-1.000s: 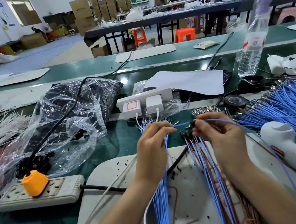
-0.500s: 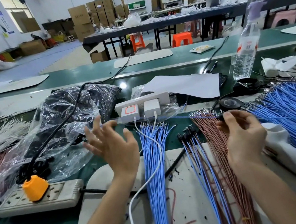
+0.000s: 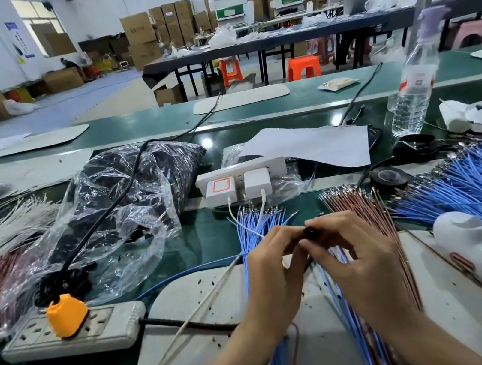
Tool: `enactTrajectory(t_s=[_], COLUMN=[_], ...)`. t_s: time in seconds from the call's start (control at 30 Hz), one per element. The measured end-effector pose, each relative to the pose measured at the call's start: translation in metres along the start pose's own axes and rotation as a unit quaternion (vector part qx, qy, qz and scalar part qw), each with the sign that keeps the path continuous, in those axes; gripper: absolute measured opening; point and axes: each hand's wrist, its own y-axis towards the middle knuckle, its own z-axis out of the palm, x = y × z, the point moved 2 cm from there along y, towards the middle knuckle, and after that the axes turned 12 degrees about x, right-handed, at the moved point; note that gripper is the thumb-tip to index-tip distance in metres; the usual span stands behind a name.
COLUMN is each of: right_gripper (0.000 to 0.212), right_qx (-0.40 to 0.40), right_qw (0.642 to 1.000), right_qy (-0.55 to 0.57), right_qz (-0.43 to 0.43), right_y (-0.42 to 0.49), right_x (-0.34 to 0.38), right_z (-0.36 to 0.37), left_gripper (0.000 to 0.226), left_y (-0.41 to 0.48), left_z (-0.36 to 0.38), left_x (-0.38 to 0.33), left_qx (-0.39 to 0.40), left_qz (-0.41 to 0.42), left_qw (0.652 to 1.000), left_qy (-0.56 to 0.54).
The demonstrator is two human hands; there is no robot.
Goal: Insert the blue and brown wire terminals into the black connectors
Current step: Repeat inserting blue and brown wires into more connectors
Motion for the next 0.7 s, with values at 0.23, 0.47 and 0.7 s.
enactTrajectory(t_s=[0.23, 0.47, 0.7], right_gripper=[0.017, 0.016, 0.021], right_qx=[0.017, 0.023, 0.032], right_qw=[1.0, 1.0, 0.999], right_qy=[-0.003, 0.0, -0.01], right_qz=[-0.001, 0.008, 0.004], right_y=[-0.0013, -0.0003, 0.0], right_x=[-0.0031, -0.0054, -0.0067], right_z=[0.0022, 0.0051, 0.004], left_gripper=[0.013, 0.016, 0.015], left_y=[-0.0018, -0.0017, -0.0019], left_z=[0.0006, 0.0025, 0.0026], left_x=[0.0031, -0.001, 0.0], left_qx=[-0.018, -0.008, -0.007], left_qz=[-0.025, -0.038, -0.034], left_qw=[0.999, 0.999, 0.999], left_qy=[-0.031, -0.024, -0.032])
